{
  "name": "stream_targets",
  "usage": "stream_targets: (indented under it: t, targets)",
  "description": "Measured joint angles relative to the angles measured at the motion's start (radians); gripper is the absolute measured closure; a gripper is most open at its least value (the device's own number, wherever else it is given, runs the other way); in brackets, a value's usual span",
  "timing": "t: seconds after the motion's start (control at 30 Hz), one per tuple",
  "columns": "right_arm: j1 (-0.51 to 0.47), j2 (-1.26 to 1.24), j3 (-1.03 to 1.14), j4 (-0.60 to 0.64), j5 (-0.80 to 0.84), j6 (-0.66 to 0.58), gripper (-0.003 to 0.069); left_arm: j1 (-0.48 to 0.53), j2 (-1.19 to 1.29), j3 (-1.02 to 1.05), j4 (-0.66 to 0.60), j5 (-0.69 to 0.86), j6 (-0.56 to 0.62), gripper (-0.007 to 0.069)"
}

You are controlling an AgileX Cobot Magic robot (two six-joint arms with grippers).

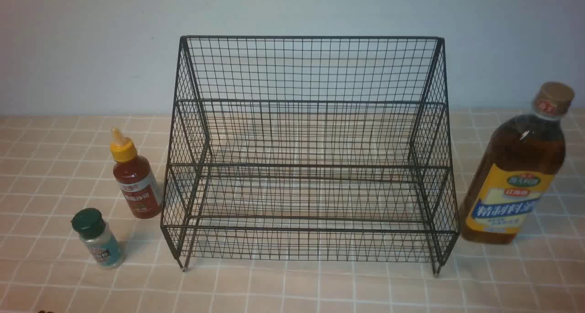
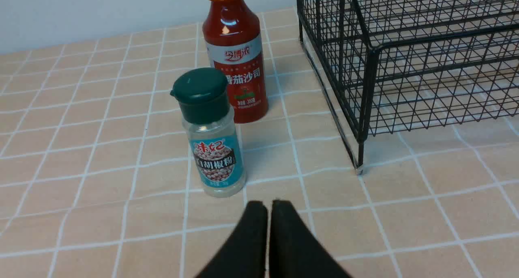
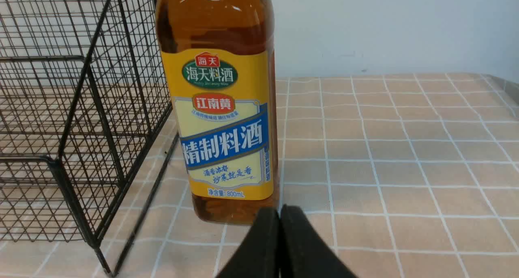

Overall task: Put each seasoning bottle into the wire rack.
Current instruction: Use the right arm to grab the condiment bottle closest to it

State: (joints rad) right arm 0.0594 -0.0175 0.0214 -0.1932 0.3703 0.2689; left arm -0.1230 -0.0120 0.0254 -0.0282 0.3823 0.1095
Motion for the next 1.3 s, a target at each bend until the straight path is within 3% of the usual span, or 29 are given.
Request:
stream_targets:
  t: [0.77,1.1,1.3]
  targets:
    - [0.0,0.0,0.001,0.002,-0.017,0.0,0.0671,0.0,0.0,0.0,0.0,0.0,0.0,0.0631]
    - [0.0,0.0,0.008,0.04,-0.561,0.03,0.0671,0.0,0.0,0.0,0.0,0.0,0.0,0.0631]
    - [0.0,0.0,0.008,0.042,-0.624,0.009,0.0671,0.0,0.0,0.0,0.0,0.0,0.0,0.0631]
